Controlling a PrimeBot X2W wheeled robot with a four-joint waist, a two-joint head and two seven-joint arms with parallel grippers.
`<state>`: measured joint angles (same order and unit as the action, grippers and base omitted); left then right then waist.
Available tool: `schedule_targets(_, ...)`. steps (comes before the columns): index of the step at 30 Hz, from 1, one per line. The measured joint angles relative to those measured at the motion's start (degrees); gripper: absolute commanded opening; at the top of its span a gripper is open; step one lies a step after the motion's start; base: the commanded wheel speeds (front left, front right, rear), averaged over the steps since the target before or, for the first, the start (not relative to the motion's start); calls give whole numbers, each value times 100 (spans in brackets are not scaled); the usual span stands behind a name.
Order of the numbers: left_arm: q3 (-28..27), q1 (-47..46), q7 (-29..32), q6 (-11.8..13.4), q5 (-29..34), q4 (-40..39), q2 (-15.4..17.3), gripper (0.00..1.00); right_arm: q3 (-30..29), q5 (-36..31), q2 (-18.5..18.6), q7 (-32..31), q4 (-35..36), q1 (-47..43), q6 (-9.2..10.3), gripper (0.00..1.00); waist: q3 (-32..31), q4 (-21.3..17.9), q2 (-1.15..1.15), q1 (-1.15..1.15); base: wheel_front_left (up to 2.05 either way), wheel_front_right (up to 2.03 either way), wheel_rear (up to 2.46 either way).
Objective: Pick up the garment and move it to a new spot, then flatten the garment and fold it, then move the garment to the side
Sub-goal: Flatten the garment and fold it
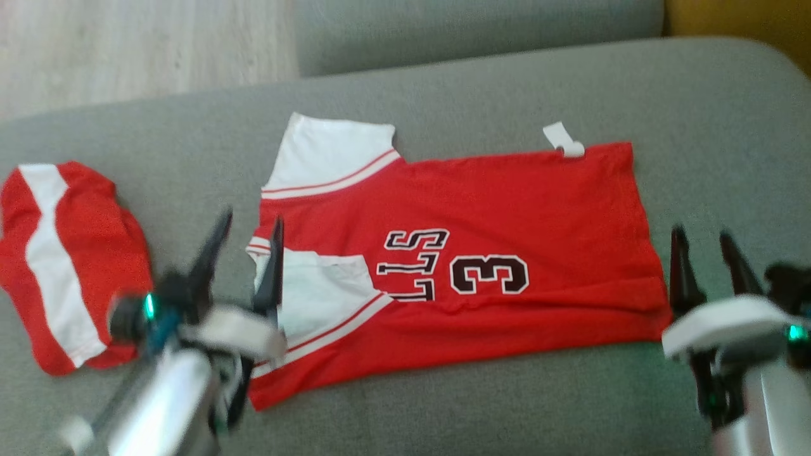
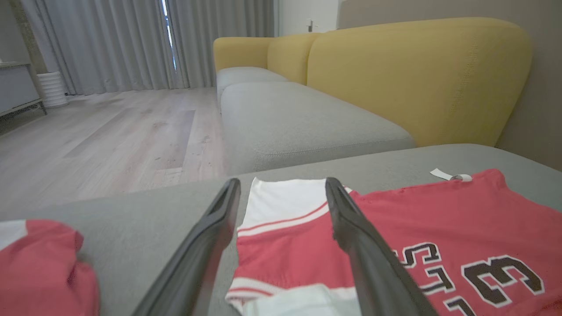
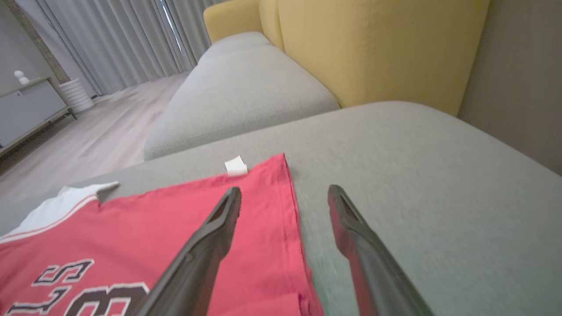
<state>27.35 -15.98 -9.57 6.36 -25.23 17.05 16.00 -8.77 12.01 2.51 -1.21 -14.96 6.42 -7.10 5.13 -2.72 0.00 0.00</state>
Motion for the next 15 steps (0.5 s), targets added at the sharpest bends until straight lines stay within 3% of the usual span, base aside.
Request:
schedule_targets(1,1,-203,53,-63,24,4,26,100,24,-2,0,18,42,120,0,100,75,-12,0,0,0,0,0)
schedule_targets(3,-11,-996,495,-431,-78,155,122,100,131,-97,1,19,182,563,0,100,347,-57,0,1,0,0,0)
schedule_targets(4,-11,-996,495,-431,-78,155,122,100,131,-97,1,19,182,563,0,100,347,-57,0,1,0,0,0)
schedule_targets(9,-60,-2548,1597,-1055,-324,992,414,100,337,-211,3,-55,288,1330,0,100,880,-196,0,2,0,0,0)
schedule_targets(15,110,-3674,2575,-1302,-425,2120,734,100,665,77,10,-101,200,1950,0,100,1360,-561,0,3,0,0,0)
